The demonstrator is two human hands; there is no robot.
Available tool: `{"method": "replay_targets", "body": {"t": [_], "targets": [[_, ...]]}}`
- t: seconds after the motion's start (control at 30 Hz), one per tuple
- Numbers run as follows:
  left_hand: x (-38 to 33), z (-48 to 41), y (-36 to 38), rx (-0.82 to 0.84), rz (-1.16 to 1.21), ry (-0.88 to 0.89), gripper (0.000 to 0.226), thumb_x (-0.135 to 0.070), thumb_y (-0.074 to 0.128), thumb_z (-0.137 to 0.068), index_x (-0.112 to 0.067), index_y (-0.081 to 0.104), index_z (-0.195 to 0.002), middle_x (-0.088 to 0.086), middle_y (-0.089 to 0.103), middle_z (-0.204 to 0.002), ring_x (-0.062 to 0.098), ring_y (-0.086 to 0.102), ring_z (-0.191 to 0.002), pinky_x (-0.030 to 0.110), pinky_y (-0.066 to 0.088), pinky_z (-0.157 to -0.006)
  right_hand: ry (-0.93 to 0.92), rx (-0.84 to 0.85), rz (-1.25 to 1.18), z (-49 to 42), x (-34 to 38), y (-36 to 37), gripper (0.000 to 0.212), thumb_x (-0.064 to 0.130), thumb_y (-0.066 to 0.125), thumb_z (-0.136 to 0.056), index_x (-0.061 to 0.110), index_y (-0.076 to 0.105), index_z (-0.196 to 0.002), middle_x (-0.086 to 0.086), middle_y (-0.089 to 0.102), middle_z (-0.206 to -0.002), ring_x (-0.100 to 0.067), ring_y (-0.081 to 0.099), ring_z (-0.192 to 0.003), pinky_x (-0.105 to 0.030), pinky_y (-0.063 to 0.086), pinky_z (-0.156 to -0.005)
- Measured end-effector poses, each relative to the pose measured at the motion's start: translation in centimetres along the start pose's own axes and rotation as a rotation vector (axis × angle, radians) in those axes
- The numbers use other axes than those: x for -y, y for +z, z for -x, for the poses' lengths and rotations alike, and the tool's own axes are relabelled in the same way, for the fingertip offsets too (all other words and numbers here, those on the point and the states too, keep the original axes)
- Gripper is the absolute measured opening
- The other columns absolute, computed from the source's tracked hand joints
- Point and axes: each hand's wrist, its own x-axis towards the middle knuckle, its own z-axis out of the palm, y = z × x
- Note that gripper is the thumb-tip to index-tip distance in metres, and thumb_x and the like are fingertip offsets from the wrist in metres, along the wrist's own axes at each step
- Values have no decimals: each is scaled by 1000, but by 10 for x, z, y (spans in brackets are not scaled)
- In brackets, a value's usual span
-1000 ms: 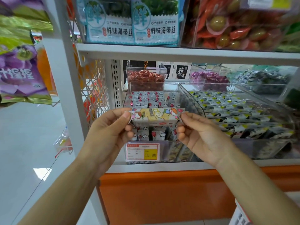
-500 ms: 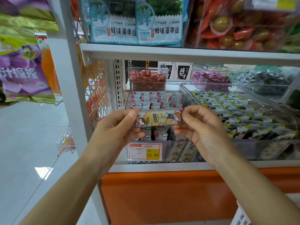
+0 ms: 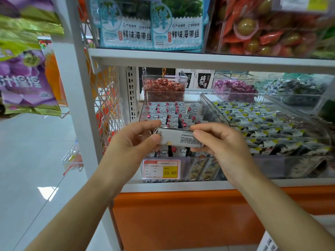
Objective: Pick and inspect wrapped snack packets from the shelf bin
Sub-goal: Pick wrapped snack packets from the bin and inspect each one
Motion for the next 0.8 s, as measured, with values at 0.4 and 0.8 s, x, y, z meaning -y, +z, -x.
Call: {"method": "replay_targets", "body": {"t": [0.4,0.8], "targets": [[0,2,6,-23,-203,51,22,-18,65,-83,-34,68,-97,0,69,-92,12,66,-92,27,55,-80,-146,-134,312,2,4,1,19,20,64,-86,19,68,-68,1,63,-63,-4,55,-56,-16,43,-53],[-7,-4,-3,-15,-260,22,18,-16,62,-85,-3,64,-72,5,70,-70,12,69,-64,16,53,-54,-239,-26,363,5,7,6,14,18,65,-85,23,69,-73,11,68,-68,0,62,-67,-9,44,-59]]}}
